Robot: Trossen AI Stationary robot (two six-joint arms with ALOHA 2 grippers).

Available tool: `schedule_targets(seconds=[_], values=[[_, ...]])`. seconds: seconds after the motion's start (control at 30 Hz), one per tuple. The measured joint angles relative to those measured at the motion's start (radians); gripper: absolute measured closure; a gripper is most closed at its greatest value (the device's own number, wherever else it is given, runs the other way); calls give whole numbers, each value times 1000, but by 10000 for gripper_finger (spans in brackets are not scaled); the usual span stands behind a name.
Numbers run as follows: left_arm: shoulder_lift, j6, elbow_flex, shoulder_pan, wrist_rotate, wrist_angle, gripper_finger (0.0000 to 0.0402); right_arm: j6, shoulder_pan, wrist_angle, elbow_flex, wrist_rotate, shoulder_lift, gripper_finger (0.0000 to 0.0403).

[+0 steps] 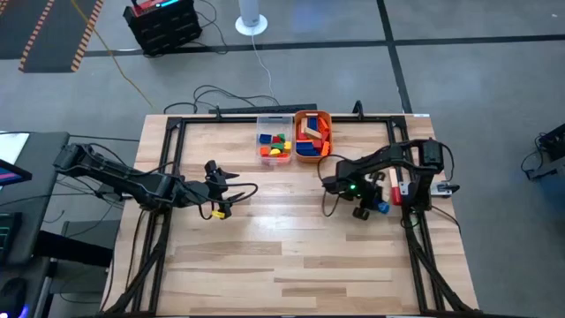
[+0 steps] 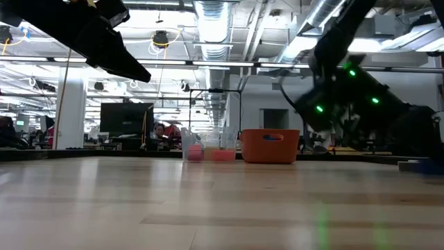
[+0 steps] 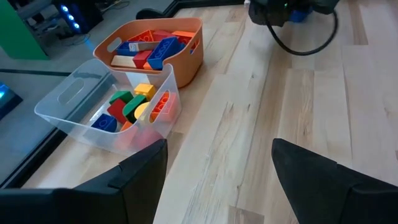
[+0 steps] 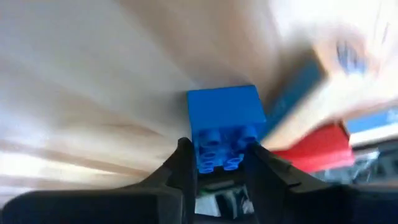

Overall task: Sort blocks by size
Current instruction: Put the blue rectangle game piece into the orange bin

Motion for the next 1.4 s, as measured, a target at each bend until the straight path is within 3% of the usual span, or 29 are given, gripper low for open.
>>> schedule_targets(seconds=[0.33,0.47,0.7,0.87,1.0,1.4], values=[[0,0,0,0,0,-3,121,-2,103,-19,277,40,2,276],[0,-1,0,0,0,-15,121,-1,125,-20,355,102,-4,281],[0,-5,0,0,0,-23,121,-29,131,-15,378,162,-7,236],[0,-9,0,0,0,-23,121,-137,121,30,378,232,1,174],[0,-13,0,0,0,-23,121,-313,115,47,378,278,0,138],[0,-23,0,0,0,-43,121,-800,127,66,366,278,-1,127]])
